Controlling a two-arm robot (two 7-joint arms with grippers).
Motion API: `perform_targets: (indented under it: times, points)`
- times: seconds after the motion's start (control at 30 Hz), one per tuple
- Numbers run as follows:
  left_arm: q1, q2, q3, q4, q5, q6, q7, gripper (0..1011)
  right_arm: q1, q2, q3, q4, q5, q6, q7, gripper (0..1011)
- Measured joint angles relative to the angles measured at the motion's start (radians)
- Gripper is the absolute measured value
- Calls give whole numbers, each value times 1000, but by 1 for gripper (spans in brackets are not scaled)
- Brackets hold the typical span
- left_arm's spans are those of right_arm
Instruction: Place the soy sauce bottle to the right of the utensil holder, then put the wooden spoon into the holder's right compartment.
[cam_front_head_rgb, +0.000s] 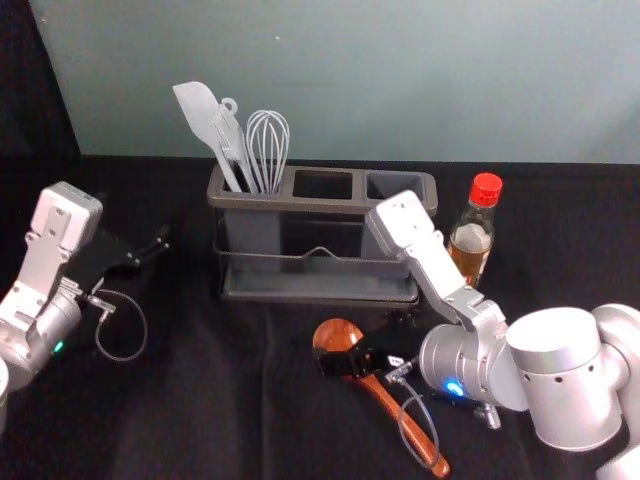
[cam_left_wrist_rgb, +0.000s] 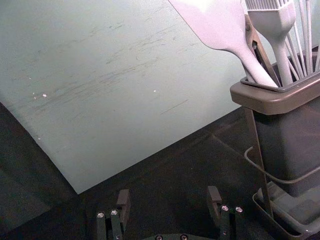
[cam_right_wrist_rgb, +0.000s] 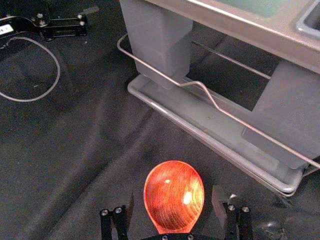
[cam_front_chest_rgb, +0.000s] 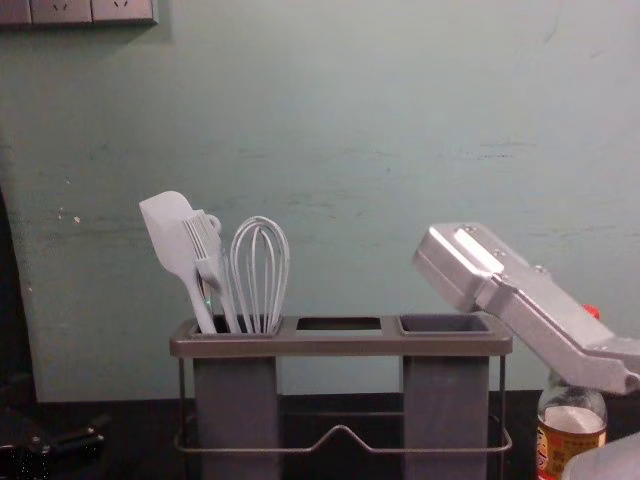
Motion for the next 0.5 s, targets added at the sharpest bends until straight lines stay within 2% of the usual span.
perform_targets:
  times: [0.5]
  points:
    - [0, 0, 0, 0, 0, 0, 0, 1005, 18, -34, -4, 58, -40, -6, 22, 1004]
